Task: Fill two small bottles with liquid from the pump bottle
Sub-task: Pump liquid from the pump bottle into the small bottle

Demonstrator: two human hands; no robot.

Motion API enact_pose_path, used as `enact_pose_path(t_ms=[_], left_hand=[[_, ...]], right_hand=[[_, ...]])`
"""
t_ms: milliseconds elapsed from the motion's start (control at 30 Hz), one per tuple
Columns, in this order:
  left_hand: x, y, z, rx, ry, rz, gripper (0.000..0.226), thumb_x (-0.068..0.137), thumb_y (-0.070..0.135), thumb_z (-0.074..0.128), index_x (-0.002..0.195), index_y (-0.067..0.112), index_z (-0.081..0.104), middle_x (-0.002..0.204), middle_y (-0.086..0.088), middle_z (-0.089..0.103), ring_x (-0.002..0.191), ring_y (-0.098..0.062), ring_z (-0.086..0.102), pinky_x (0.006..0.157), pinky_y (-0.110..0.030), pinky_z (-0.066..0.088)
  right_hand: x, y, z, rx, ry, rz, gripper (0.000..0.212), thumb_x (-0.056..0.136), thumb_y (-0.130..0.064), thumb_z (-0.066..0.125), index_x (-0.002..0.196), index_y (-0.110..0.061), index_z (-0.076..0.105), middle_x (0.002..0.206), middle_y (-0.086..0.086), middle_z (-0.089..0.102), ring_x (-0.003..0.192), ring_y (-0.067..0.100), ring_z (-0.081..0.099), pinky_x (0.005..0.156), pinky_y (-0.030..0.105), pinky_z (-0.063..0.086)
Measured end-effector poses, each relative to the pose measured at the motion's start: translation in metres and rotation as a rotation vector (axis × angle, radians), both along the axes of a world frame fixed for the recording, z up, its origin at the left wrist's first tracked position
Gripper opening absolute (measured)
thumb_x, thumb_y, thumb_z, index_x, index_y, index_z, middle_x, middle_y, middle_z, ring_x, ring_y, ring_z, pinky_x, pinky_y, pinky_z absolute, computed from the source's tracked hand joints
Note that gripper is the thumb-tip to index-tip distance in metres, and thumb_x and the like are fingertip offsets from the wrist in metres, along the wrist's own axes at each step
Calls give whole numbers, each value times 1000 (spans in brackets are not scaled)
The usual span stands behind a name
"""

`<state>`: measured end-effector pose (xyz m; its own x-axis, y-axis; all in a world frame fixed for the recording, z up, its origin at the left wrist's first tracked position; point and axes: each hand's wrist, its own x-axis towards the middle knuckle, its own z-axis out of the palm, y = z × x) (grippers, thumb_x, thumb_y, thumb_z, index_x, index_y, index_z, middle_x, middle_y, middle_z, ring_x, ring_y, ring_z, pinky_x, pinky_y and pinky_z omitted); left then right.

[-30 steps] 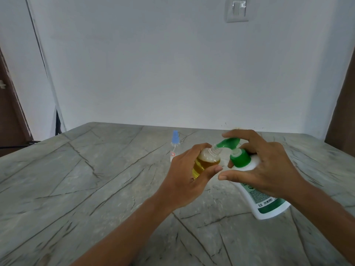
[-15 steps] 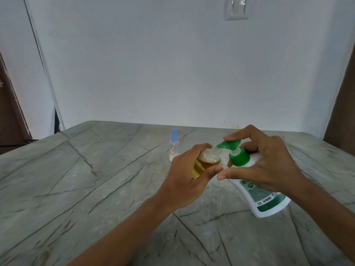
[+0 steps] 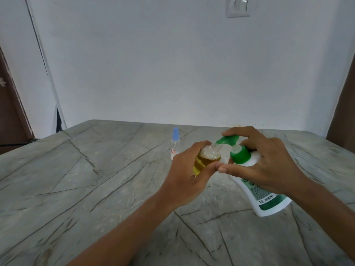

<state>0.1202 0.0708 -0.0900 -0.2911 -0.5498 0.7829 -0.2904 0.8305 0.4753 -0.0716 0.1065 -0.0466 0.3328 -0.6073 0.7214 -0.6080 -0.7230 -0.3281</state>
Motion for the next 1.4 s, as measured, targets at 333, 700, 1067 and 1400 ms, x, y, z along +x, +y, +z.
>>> enact_pose_path(t_ms=[333,700,1067,1400], left_hand=[[-1,4,-2,27,-15,-3,38,86,42,62,119,26,52,97,15,65,85,-7,64,69,-19,54],[0,3,1,19,7,36,32,86,36,66,113,34,49,92,23,62,86,0,62,68,-9,48],[2,3,2,-67,-44,70,38,86,41,66,119,31,50,94,29,55,90,1,58,70,-8,48],[4,3,2,-52,-60,69,38,85,42,65,116,35,45,93,30,54,90,7,56,71,-5,45]], right_hand=[[-2,1,2,-11,-52,12,64,51,-68,78,105,-42,55,70,-8,73,62,4,69,54,25,56],[0,1,2,19,6,28,79,53,-68,78,123,-48,46,81,-21,70,69,0,68,61,13,54],[-3,1,4,14,-37,43,69,52,-58,85,111,-38,54,77,-15,73,70,0,70,59,25,58],[-3,-1,1,25,-19,57,73,52,-62,82,115,-41,52,81,-19,72,70,0,69,60,15,55]])
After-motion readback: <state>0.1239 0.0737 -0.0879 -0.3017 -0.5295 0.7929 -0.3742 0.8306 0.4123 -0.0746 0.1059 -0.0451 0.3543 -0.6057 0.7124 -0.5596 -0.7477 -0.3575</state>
